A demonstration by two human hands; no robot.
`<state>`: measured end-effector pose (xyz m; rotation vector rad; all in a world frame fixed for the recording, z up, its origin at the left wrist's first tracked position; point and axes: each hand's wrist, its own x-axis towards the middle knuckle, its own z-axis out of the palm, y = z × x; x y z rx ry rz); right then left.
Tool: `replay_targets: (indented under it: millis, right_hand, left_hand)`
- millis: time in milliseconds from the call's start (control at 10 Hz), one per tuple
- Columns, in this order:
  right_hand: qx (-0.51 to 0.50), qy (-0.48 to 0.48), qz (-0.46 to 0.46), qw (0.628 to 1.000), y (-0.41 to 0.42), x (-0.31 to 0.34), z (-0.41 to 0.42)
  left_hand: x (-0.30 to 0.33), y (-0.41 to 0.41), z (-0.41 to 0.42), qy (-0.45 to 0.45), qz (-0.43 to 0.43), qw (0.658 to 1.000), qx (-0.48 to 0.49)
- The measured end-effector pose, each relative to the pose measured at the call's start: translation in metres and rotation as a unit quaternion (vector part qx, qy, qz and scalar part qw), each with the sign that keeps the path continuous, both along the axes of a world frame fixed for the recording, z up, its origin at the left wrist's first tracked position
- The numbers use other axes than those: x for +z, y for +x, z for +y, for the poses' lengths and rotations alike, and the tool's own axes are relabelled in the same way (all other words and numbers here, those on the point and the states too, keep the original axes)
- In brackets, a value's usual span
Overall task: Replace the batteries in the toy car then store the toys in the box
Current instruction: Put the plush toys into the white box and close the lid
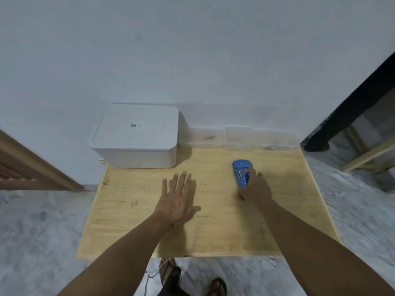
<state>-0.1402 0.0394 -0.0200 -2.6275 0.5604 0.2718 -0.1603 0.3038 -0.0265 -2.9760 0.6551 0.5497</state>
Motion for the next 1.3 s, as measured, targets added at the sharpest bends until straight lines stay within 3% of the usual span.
replay_targets:
  millis: [200, 300, 500, 800, 1100, 1300]
  right_hand:
    - [0.024, 0.055, -0.037, 0.997, -0.008, -0.003, -0.008]
    - [0.018, 0.081, -0.052, 0.995, -0.014, 0.003, 0.001]
    - [0.068, 0.043, -0.113, 0.990, -0.036, -0.006, 0.064]
    - [0.059, -0.040, -0.052, 0.996, -0.052, 0.000, 0.110]
    - [0.061, -0.045, -0.017, 0.997, -0.053, 0.007, 0.111]
    - [0.017, 0.030, -0.089, 0.995, -0.063, 0.008, 0.094]
  left_hand:
    - [-0.020, -0.010, 0.012, 0.053, 0.140, 0.977, 0.154]
    - [-0.024, -0.008, 0.016, 0.057, 0.166, 0.971, 0.162]
    - [-0.028, -0.007, 0.018, 0.049, 0.175, 0.970, 0.162]
    - [-0.030, -0.007, 0.015, 0.051, 0.168, 0.971, 0.162]
    - [-0.026, -0.010, 0.014, 0.053, 0.159, 0.972, 0.166]
    - [-0.025, -0.017, 0.009, 0.035, 0.142, 0.969, 0.199]
